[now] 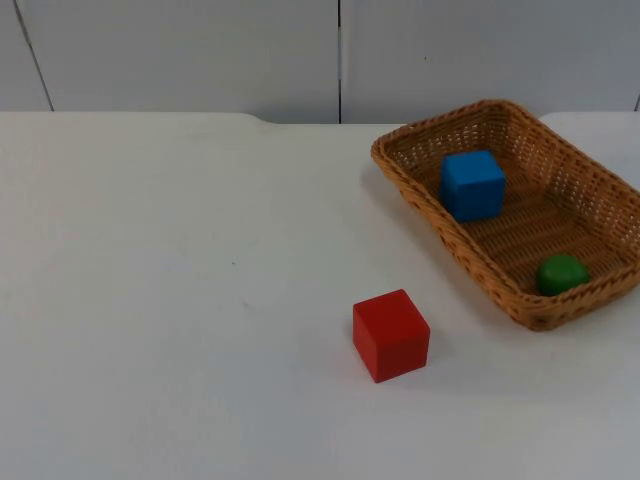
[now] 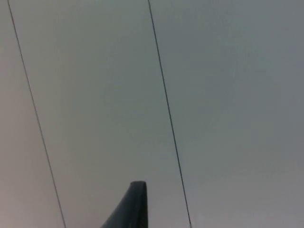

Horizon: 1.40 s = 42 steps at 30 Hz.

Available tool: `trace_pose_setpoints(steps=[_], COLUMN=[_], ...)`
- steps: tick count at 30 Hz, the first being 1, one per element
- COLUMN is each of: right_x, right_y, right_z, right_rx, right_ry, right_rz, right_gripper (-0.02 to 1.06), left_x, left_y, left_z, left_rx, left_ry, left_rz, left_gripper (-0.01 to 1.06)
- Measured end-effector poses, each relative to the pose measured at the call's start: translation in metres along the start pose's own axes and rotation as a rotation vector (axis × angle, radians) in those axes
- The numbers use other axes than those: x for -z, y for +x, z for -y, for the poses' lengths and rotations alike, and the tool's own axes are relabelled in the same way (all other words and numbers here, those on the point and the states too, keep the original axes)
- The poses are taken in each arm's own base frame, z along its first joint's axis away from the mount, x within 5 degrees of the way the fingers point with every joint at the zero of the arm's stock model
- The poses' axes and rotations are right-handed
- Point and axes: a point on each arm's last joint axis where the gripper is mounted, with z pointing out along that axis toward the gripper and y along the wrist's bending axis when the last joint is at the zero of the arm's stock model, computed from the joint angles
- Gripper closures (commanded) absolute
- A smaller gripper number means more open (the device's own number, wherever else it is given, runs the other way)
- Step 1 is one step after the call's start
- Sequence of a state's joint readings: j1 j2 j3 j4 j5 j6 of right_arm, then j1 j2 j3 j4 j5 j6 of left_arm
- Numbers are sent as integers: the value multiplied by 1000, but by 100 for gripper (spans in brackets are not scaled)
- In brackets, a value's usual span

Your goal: Place all geometric objects except the red cube into the basket.

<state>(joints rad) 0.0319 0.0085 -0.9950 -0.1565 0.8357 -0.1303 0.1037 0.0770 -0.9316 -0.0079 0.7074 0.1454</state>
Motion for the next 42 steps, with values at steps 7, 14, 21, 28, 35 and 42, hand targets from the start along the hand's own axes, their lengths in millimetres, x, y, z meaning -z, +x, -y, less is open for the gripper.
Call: trace_pose_setpoints(steps=[7, 14, 21, 28, 35, 42], right_x=[-1, -10, -36, -50, -50, -50], right_y=[11, 30, 76, 132, 146, 146], right_z=[1, -15, -33, -48, -48, -48], right_rx=[-15, -50, -99, -131, -115, -144], right_ry=[-64, -208, -250, -256, -232, -217], right_rz=[-83, -185, -363, -614, -690, -696], right_gripper=[2, 2, 2, 2, 2, 2], left_x=[15, 11, -1, -13, -17, -19], left_y=[21, 34, 69, 135, 148, 151], left_z=[3, 9, 16, 25, 25, 25], left_rx=[12, 29, 45, 95, 82, 85], left_ry=[13, 179, 210, 218, 194, 192], left_rz=[-76, -147, -347, -690, -724, -723], left_gripper=[0, 0, 0, 0, 0, 0])
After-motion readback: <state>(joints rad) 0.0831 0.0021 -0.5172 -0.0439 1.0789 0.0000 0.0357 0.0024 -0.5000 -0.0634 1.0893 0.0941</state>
